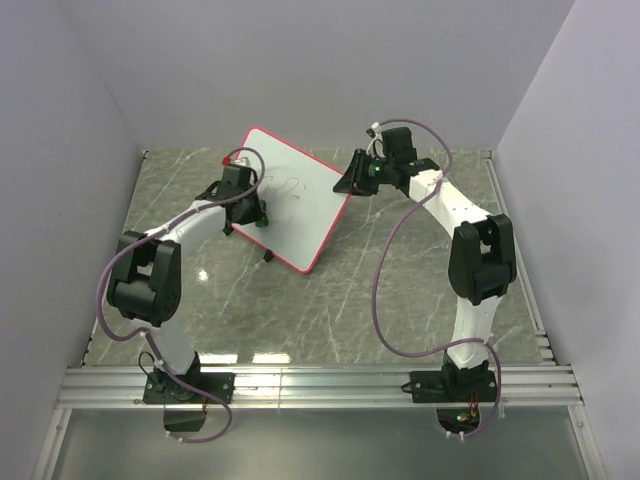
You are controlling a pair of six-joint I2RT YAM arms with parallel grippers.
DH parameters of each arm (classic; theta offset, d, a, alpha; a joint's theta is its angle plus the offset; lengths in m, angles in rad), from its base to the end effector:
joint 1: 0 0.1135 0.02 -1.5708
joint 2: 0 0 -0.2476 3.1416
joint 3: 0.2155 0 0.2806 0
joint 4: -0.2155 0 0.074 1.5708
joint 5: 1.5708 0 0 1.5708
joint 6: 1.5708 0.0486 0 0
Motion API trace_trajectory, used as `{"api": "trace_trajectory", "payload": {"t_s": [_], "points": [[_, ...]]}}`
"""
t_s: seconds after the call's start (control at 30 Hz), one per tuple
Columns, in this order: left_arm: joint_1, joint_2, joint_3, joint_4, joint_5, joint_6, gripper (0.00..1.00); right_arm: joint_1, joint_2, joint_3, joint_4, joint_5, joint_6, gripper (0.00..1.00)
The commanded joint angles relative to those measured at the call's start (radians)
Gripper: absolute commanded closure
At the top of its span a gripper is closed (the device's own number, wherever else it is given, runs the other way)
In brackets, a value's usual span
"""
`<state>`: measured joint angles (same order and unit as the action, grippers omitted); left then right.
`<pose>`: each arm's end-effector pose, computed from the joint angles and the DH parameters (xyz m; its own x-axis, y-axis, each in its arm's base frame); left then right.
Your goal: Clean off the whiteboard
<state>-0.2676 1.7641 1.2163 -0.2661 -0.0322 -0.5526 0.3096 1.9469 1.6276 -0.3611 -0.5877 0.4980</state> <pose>0.4026 -0.1088 0.1758 -0.7243 -0.3454 -0.5968 -0.1612 0.9263 -0.3405 0.4480 0.1716 0.2427 -0.8436 0.1475 -0.5163 -0.2972 0.6726 0.6777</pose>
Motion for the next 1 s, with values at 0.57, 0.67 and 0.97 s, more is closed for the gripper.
{"api": "trace_trajectory", "payload": {"t_s": [0.57,0.67,0.97], "points": [[-0.223,0.018,0.049,0.119,0.350,-0.024,1.00,-0.003,-0.051,-0.021,-0.047,0.040,0.017,1.00],[-0.223,0.026,0.032,0.117,0.342,-0.015,1.00,-0.001,-0.049,-0.020,-0.044,0.040,0.022,1.00],[-0.220,0.046,0.022,0.073,0.250,0.040,1.00,-0.001,-0.048,-0.015,-0.055,0.046,0.017,1.00]]}}
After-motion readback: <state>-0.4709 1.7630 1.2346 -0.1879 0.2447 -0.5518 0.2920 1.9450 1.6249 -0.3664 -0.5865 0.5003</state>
